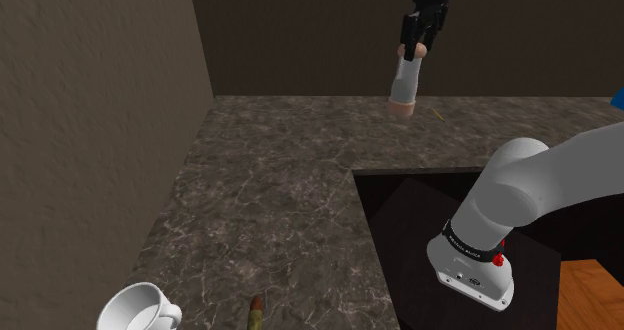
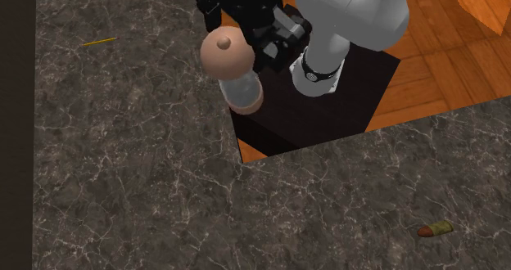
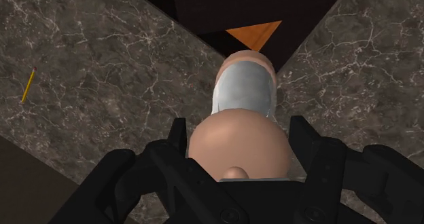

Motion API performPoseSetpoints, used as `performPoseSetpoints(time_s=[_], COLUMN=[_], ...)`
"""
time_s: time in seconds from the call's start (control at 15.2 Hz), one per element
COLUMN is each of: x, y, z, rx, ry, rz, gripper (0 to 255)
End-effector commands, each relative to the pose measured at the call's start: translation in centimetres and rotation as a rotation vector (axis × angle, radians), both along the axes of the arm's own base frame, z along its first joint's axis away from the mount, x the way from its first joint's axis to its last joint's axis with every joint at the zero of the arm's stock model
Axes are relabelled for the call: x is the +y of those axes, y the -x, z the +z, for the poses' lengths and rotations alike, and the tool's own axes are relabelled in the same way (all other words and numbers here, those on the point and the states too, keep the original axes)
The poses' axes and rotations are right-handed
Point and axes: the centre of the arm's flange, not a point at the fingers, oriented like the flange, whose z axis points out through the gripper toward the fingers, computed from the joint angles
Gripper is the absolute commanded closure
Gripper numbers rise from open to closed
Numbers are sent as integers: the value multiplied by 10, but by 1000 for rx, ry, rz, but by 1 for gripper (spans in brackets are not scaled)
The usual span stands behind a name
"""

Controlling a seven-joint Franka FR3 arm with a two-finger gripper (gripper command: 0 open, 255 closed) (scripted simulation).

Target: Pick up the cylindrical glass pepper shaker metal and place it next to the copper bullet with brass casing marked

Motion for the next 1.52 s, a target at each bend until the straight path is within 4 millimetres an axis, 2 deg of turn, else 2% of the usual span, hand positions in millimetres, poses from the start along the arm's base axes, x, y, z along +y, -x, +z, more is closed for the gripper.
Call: performPoseSetpoints(time_s=[0.0, 1.45], x=[27, 311], y=[5, 68], z=[-3, -2], rx=[0, 0], ry=[0, 0], rz=[-2, -2], gripper=[255, 255])
